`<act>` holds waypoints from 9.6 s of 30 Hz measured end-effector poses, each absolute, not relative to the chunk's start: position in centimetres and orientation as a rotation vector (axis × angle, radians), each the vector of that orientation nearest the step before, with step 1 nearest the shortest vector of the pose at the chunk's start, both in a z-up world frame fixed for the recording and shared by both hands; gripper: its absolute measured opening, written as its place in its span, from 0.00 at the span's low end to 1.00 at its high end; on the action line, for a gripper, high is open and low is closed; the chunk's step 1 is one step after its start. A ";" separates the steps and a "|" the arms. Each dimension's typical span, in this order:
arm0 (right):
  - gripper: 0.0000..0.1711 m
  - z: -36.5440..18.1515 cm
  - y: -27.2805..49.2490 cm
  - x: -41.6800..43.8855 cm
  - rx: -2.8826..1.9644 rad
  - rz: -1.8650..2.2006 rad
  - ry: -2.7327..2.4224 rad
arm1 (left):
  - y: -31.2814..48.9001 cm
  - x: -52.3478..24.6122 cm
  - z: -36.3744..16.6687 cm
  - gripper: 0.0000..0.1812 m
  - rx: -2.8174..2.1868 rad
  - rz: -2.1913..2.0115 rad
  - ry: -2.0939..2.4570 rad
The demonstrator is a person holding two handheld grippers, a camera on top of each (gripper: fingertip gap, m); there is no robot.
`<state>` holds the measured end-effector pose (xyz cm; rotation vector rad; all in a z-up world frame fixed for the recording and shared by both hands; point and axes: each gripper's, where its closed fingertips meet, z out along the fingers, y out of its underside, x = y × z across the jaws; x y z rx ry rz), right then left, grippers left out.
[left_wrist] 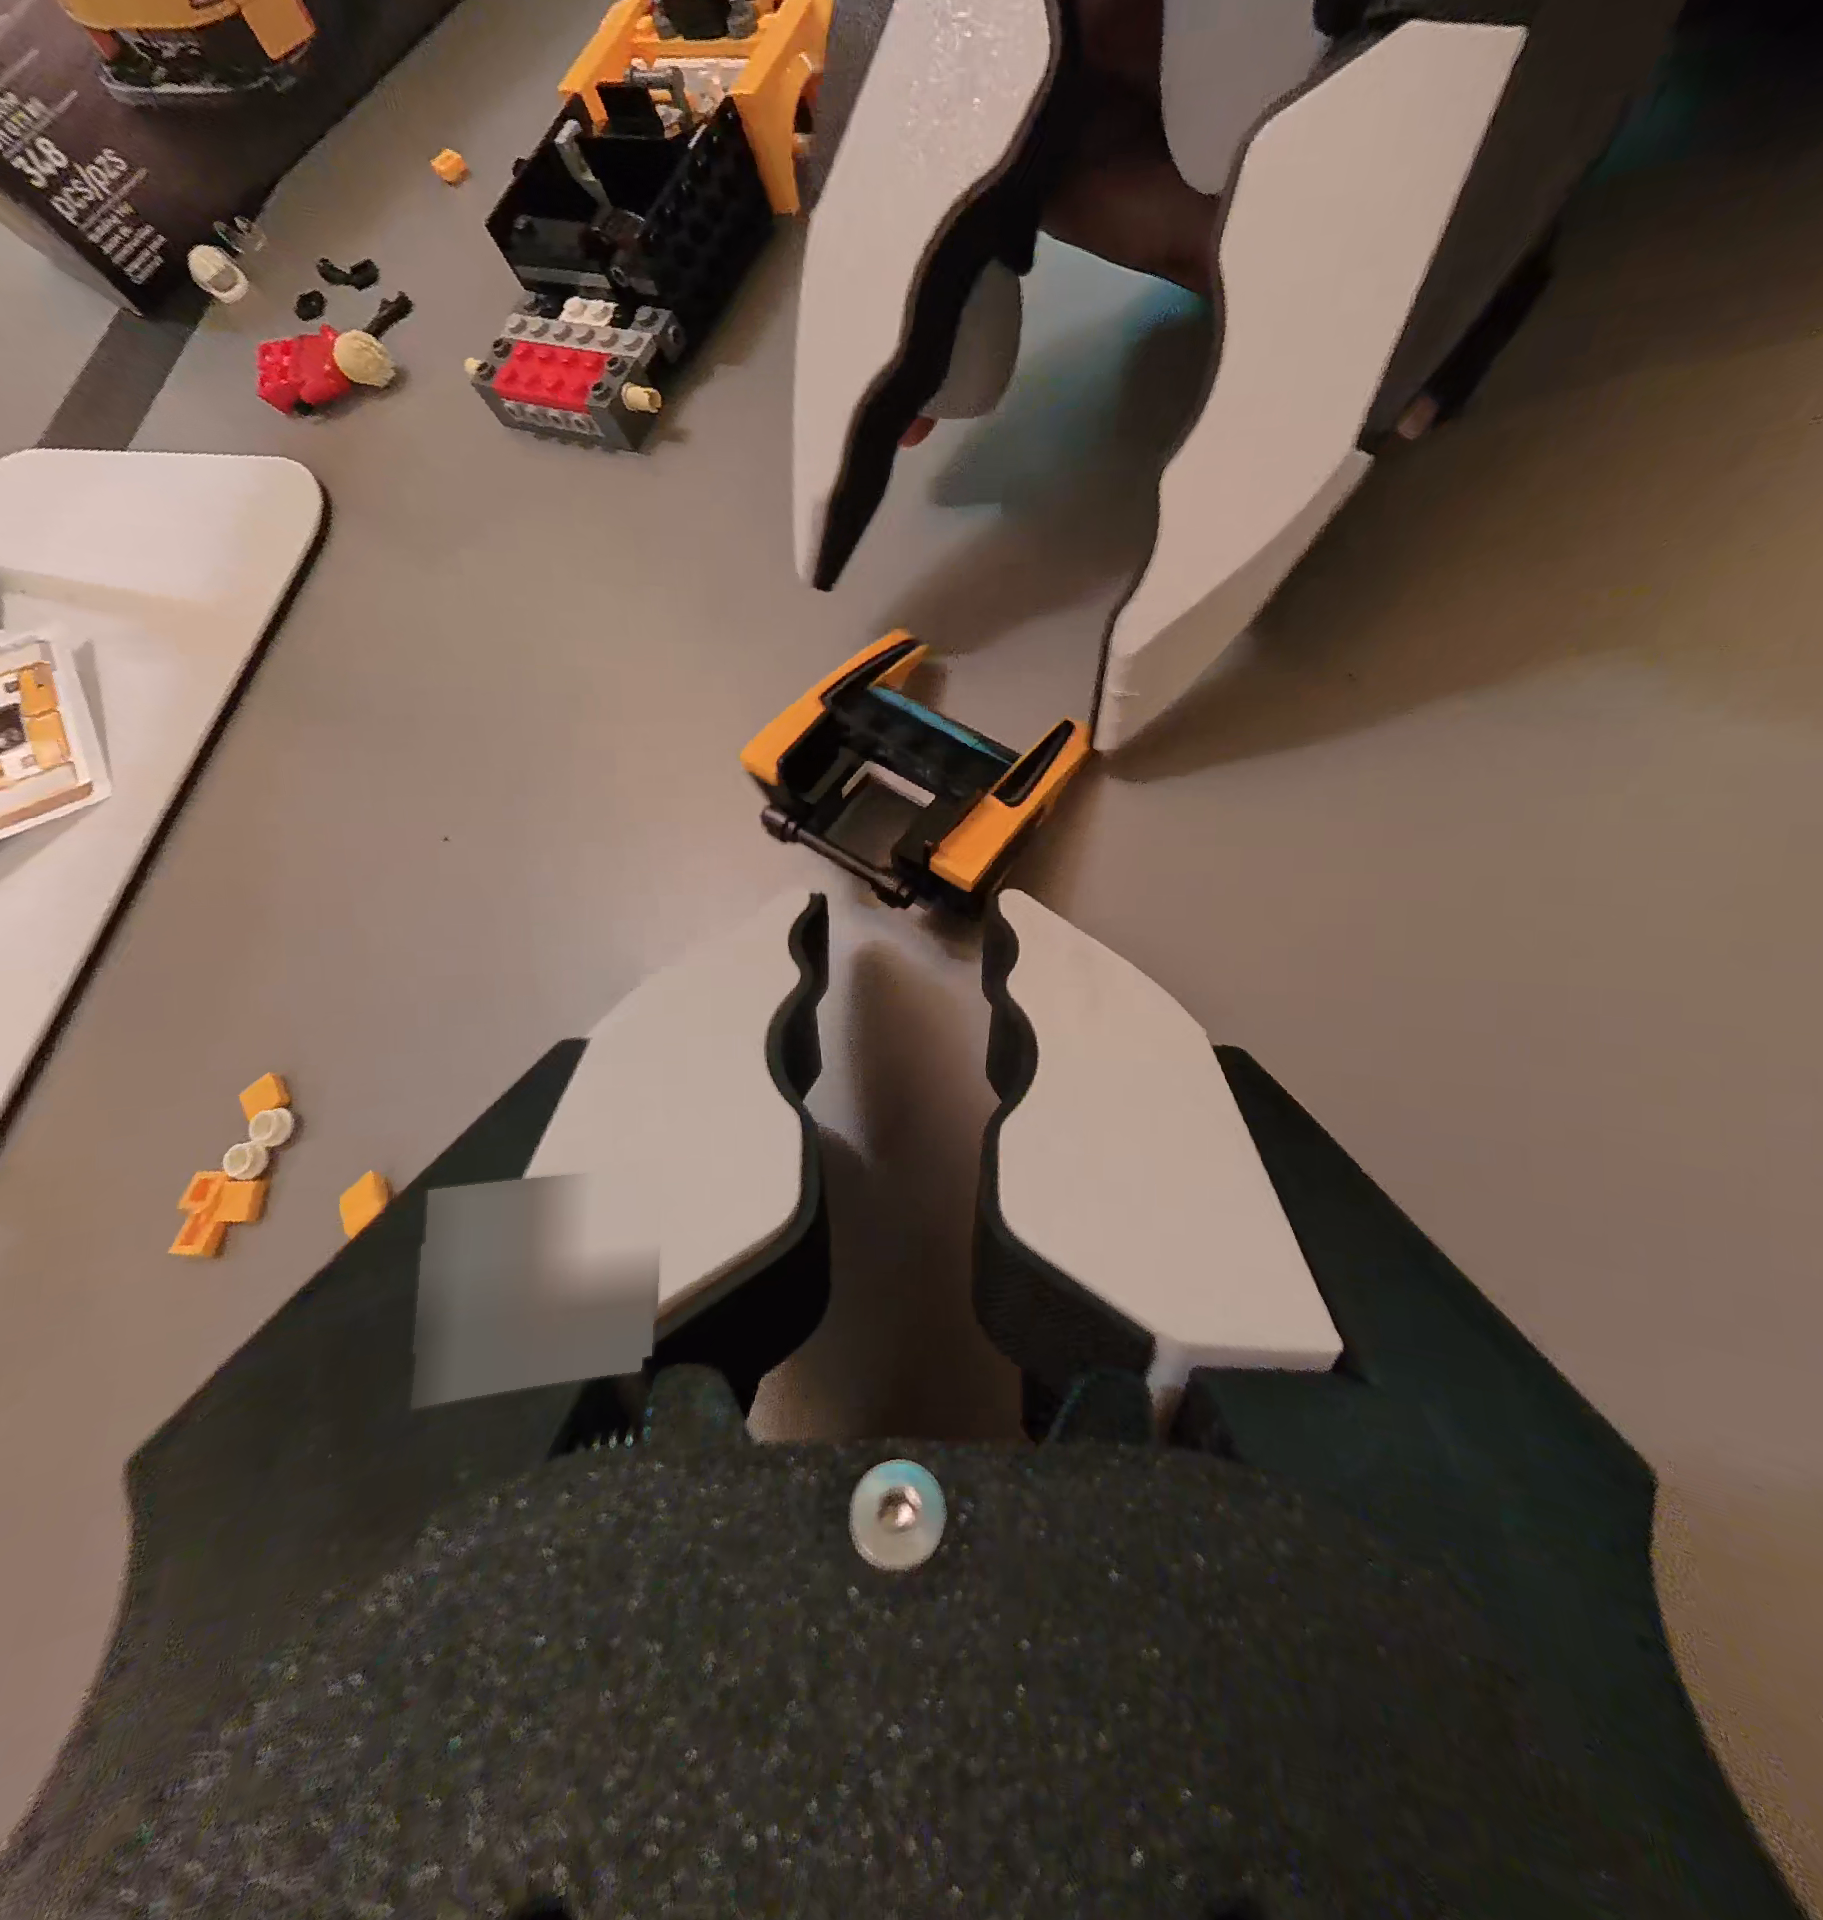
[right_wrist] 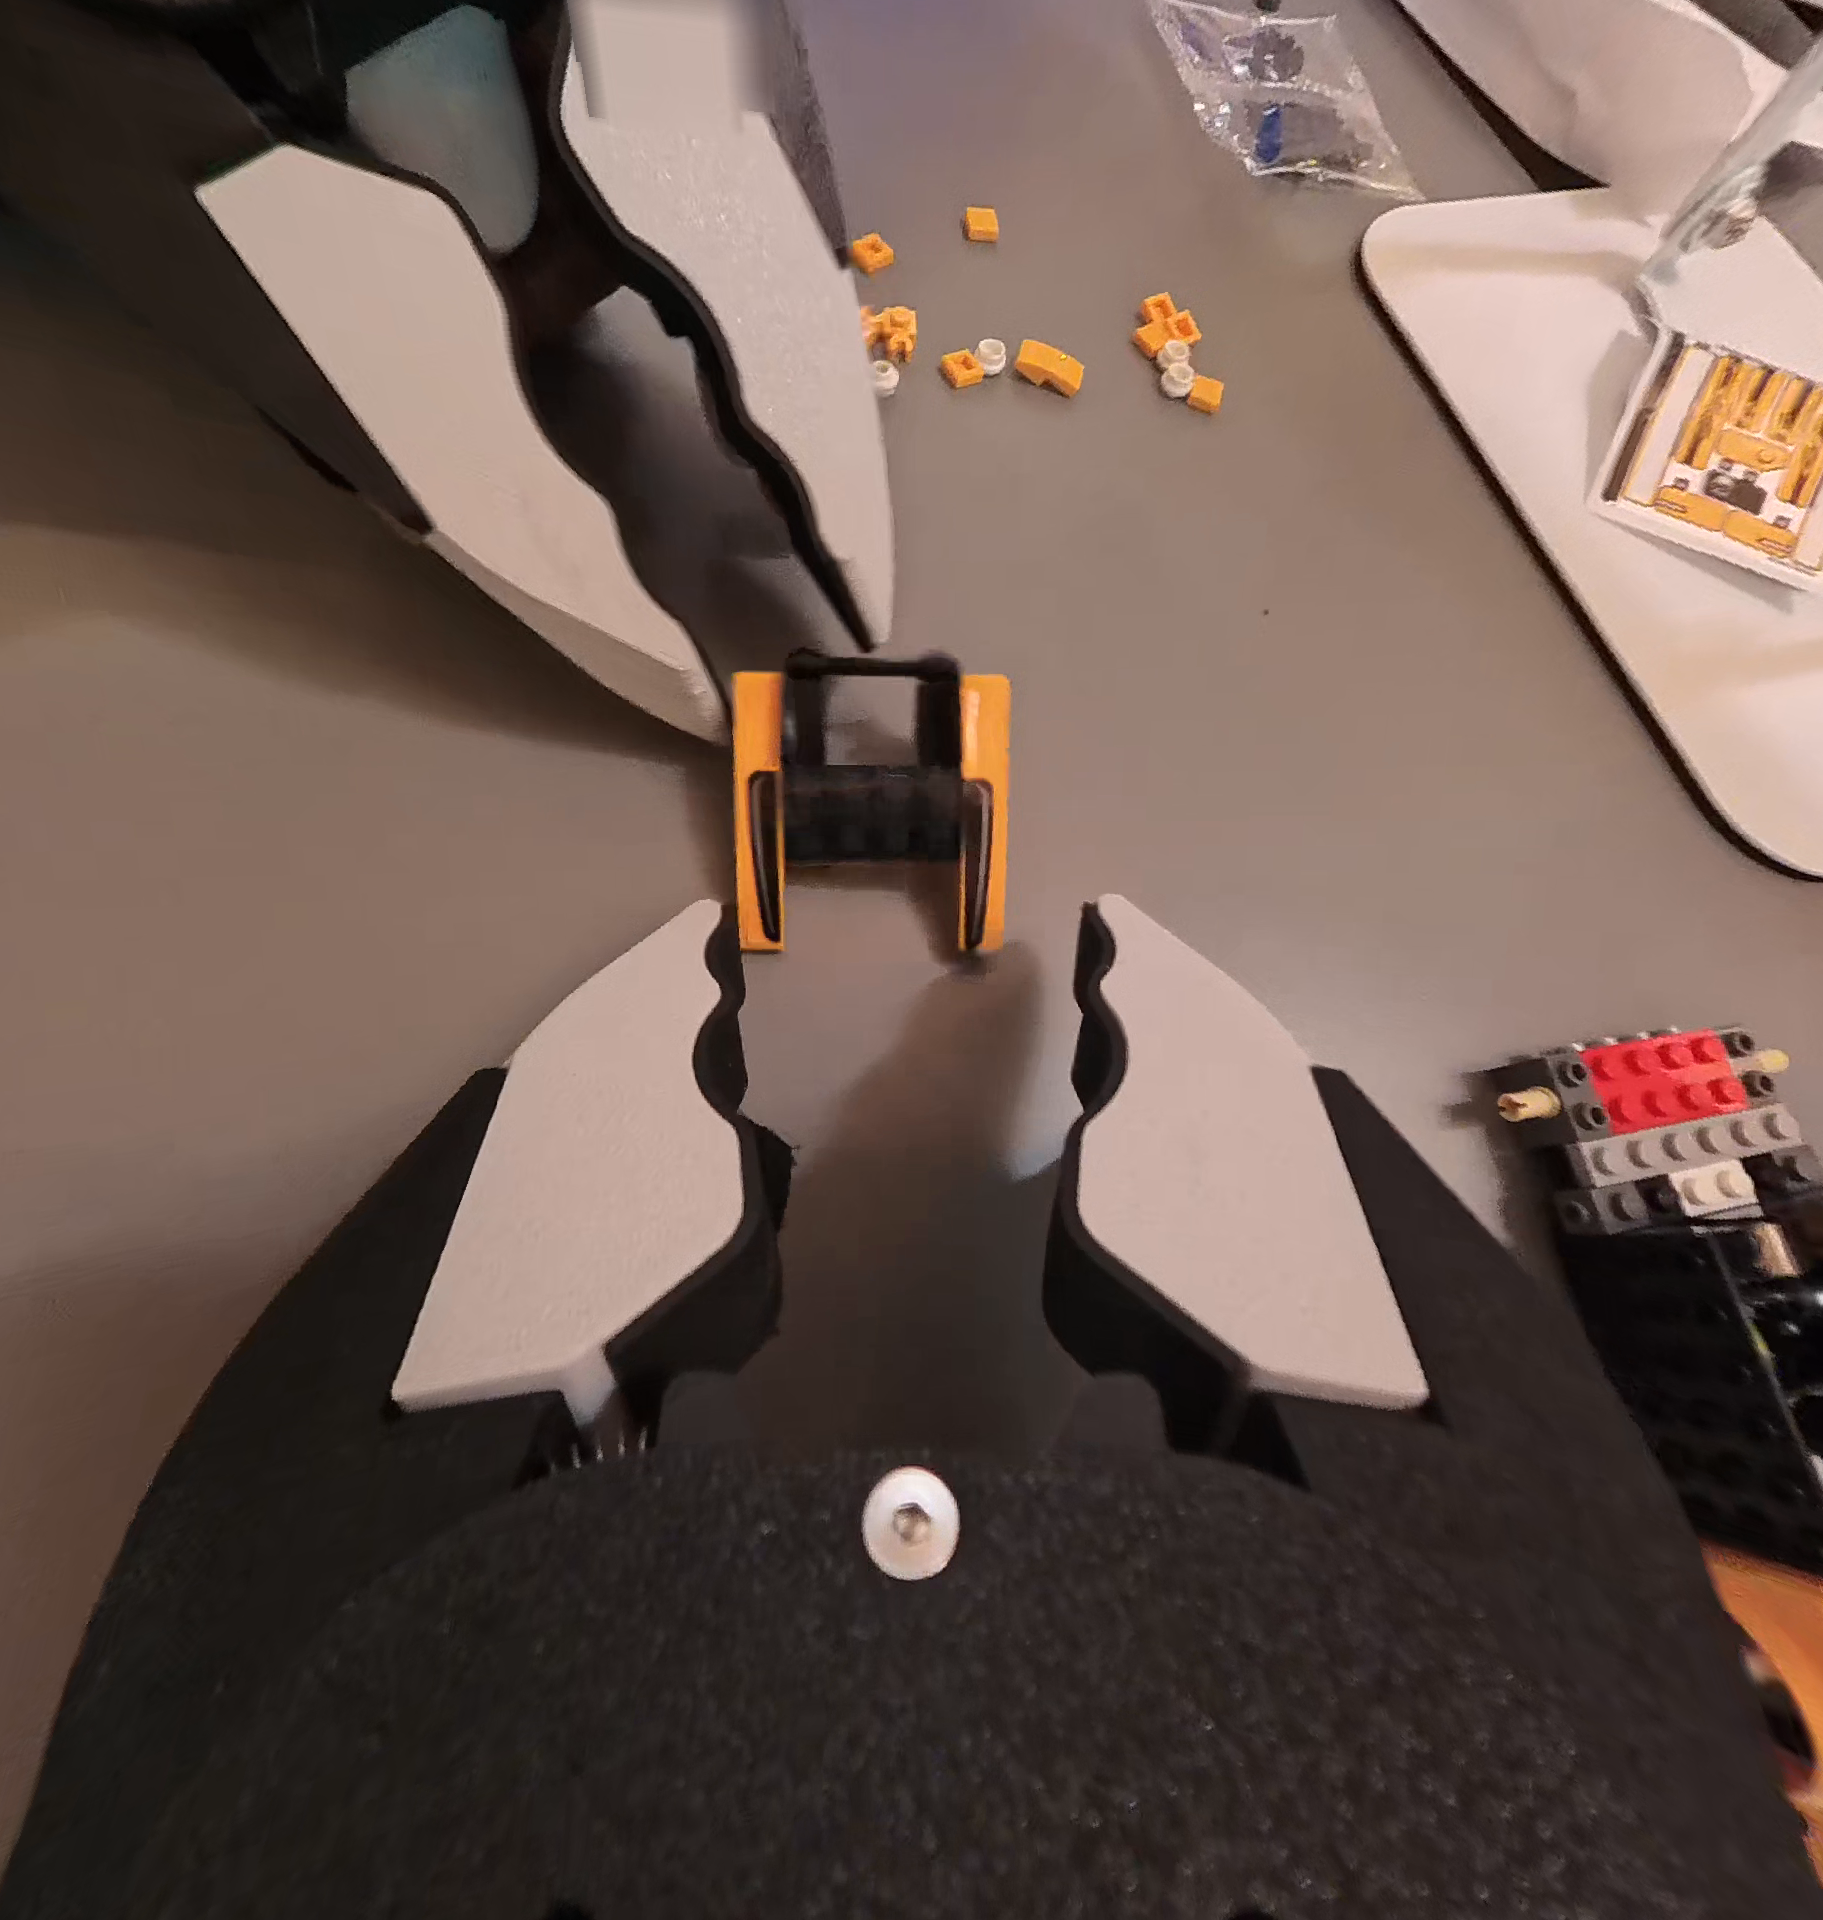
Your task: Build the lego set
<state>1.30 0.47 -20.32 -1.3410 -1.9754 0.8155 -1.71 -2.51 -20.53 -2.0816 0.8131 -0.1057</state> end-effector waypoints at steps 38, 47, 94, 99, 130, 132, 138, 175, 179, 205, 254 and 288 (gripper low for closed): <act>0.57 4.2 26.9 -12.8 -1.009 0.501 -1.083 | 7.5 -23.6 2.8 0.01 -1.470 0.308 -0.117; 0.48 4.8 28.2 -13.5 -0.965 0.455 -1.120 | 9.2 -22.9 0.6 0.01 -1.535 0.307 -0.058; 0.17 4.4 28.1 -13.1 -1.022 0.469 -1.173 | 8.4 -22.0 0.7 0.00 -1.535 0.241 -0.035; 0.32 6.4 28.7 -12.5 -0.999 0.467 -1.104 | 8.3 -22.2 0.7 0.00 -1.534 0.235 -0.044; 0.03 7.4 30.7 -12.0 -1.047 0.555 -1.093 | 8.4 -22.5 0.4 0.00 -1.543 0.234 -0.047; 0.02 7.4 30.6 -12.1 -1.043 0.552 -1.096 | 8.4 -22.5 0.4 0.00 -1.541 0.231 -0.050; 0.00 7.4 30.2 -12.2 -1.019 0.514 -1.105 | 8.4 -22.6 0.4 0.00 -1.541 0.232 -0.051; 0.00 10.2 6.7 -16.9 -0.971 0.893 -1.664 | 8.4 -26.2 -2.2 0.02 -1.588 -0.260 -0.438; 0.00 9.7 5.1 -20.8 -0.995 0.867 -1.700 | 7.5 -26.1 -3.6 0.03 -1.486 -0.476 -0.550; 0.14 17.7 7.8 -19.9 -0.624 0.895 -1.478 | 7.2 -25.9 -4.5 0.02 -1.237 -0.763 -0.664; 0.23 3.0 14.3 -22.3 -0.554 0.061 -1.707 | 12.3 -23.4 -0.7 0.01 -1.896 0.244 0.121; 0.20 4.3 14.5 -13.5 -0.836 0.518 -1.408 | 9.4 -20.1 1.4 0.06 -1.736 0.263 0.140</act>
